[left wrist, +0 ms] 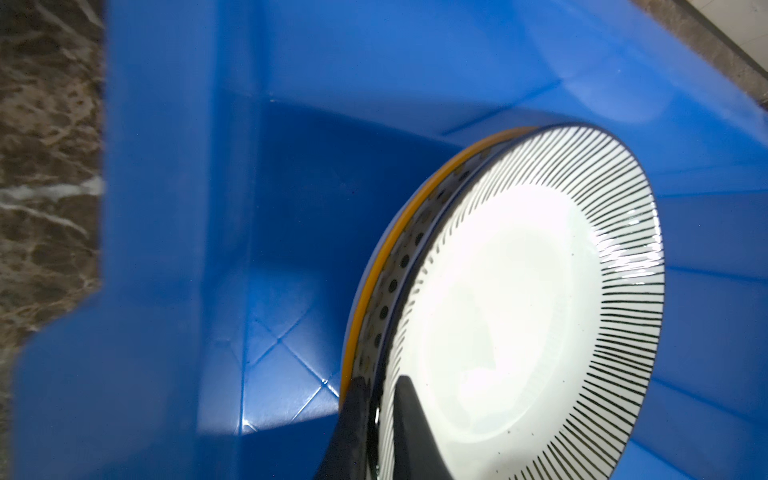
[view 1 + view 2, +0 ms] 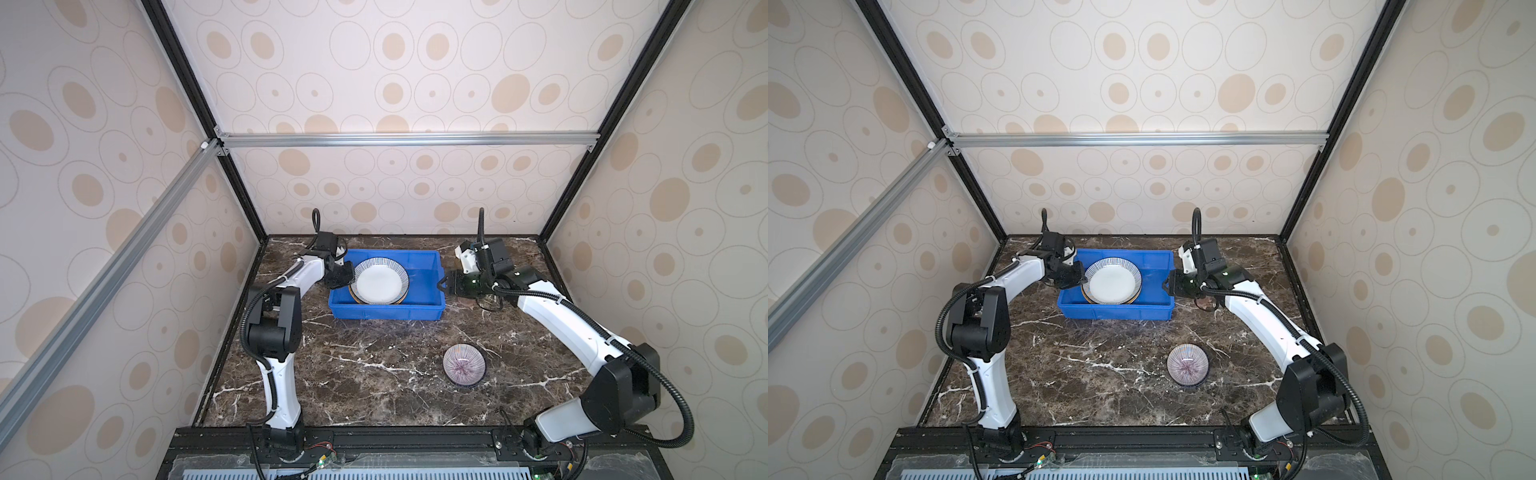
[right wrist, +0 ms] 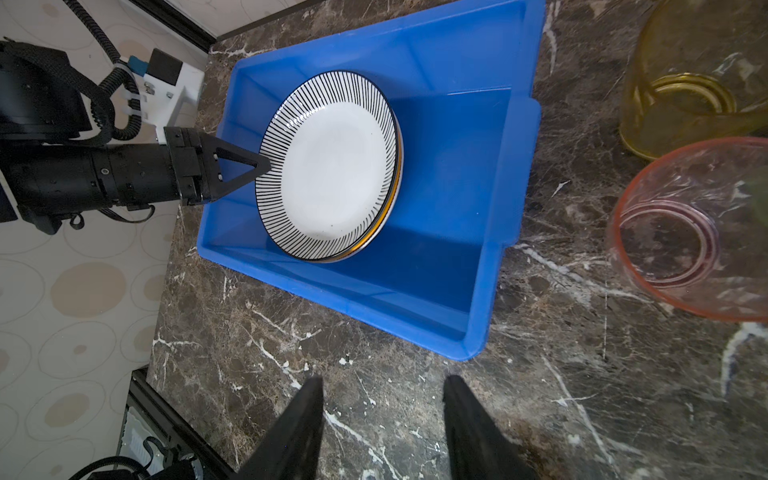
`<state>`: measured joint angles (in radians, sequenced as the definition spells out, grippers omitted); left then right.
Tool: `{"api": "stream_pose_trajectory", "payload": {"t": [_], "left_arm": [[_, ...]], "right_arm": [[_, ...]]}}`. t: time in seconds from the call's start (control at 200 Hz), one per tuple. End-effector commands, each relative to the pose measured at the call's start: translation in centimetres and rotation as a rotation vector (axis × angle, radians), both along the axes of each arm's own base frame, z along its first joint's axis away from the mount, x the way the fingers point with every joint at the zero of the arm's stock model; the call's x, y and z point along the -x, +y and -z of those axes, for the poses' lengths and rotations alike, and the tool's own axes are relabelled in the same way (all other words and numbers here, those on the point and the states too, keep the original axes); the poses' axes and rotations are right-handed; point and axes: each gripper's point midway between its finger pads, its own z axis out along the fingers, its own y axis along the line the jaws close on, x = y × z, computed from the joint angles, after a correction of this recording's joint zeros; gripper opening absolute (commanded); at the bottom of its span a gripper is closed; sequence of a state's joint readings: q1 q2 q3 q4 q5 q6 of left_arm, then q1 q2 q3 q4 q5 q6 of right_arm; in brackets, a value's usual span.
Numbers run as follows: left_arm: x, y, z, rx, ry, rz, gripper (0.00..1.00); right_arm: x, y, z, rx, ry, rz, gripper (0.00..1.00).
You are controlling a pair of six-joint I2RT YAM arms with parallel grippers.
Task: Place the mixed dishes into the plastic bin
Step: 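Open the left gripper and raise it off the striped plate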
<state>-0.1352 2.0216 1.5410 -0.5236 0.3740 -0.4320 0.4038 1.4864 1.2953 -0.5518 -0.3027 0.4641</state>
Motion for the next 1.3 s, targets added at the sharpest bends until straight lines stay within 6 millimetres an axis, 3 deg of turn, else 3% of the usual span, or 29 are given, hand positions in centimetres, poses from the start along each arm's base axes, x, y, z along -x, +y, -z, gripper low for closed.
{"api": "stream_pose_trajectory", "payload": {"t": [0.0, 0.635, 1.001, 1.296], "left_arm": [[1.8, 0.8, 1.5, -0.039, 0.077, 0.012, 0.14], [2.1, 1.3, -0.8, -0.059, 0.037, -0.002, 0.17], [2.3, 1.7, -1.1, -0.079, 0.045, -0.014, 0.18], [2.9, 1.9, -3.6, -0.085, -0.001, -0.005, 0.20]], "right_arm": [[0.5, -0.1, 0.3, -0.003, 0.030, -0.002, 0.50], [1.9, 0.1, 0.1, 0.002, 0.054, -0.039, 0.50], [2.7, -0.1, 0.2, 0.020, 0.064, -0.054, 0.51], [3.4, -0.6, 0.0, 0.038, 0.066, -0.055, 0.51]]}}
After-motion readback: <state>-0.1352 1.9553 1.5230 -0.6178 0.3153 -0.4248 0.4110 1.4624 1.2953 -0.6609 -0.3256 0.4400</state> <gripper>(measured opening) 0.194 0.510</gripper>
